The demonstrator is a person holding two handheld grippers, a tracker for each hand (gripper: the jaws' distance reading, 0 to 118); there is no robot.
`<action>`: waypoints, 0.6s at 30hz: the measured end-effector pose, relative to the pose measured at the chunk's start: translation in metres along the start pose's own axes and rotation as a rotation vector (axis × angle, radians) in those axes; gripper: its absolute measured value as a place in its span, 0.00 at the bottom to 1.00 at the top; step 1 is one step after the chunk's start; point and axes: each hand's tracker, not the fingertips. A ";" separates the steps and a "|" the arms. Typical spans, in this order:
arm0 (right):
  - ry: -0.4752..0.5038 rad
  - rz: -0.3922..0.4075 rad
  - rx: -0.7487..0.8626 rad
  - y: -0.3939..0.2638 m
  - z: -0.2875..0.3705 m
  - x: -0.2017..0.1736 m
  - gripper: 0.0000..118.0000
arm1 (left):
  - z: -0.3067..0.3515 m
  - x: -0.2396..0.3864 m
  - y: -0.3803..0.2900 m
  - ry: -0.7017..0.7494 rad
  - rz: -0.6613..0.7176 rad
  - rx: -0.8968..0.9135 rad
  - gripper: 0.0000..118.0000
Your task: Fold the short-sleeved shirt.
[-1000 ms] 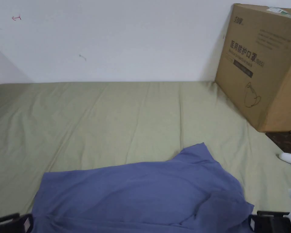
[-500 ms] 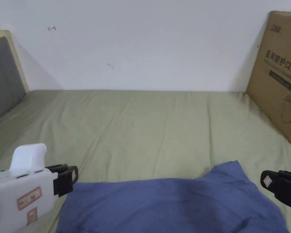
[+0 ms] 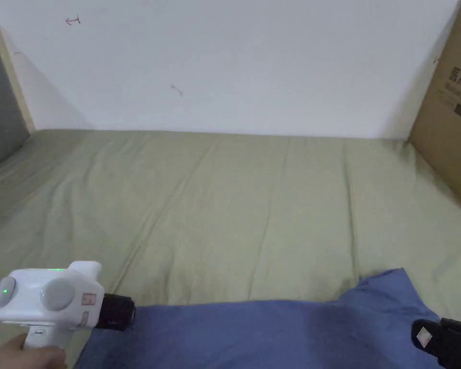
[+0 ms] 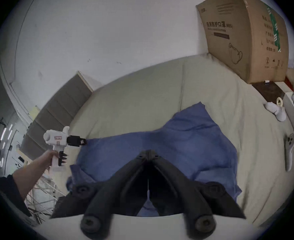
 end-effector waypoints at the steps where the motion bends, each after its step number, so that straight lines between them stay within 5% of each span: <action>1: -0.014 -0.011 -0.008 0.003 -0.004 0.004 0.00 | -0.005 0.004 -0.003 -0.013 -0.040 -0.037 0.95; 2: -0.032 -0.021 -0.010 0.006 -0.007 0.009 0.00 | -0.005 0.008 -0.006 -0.025 -0.061 -0.038 0.76; 4: -0.043 -0.035 -0.007 0.015 -0.014 0.024 0.00 | 0.011 0.011 -0.009 -0.001 -0.084 0.041 0.61; 5: -0.045 -0.046 -0.008 0.021 -0.019 0.042 0.00 | 0.020 0.015 -0.008 -0.047 -0.074 0.081 0.21; 6: -0.055 -0.059 -0.008 0.027 -0.024 0.053 0.00 | 0.028 0.019 -0.008 -0.069 -0.074 0.101 0.00; 9: -0.138 -0.055 -0.015 0.053 -0.050 0.080 0.03 | 0.064 0.028 -0.020 -0.117 -0.090 0.149 0.00; 10: -0.171 -0.015 -0.018 0.064 -0.062 0.086 0.21 | 0.073 0.031 -0.023 -0.115 -0.100 0.154 0.00; 11: -0.199 0.020 -0.037 0.075 -0.076 0.092 0.69 | 0.080 0.032 -0.024 -0.117 -0.112 0.163 0.00; 12: -0.229 0.019 -0.076 0.085 -0.095 0.099 0.98 | 0.091 0.035 -0.015 -0.119 -0.122 0.172 0.00; 18: -0.294 -0.092 -0.260 0.116 -0.191 0.149 0.99 | 0.118 0.028 -0.010 -0.132 -0.107 0.210 0.00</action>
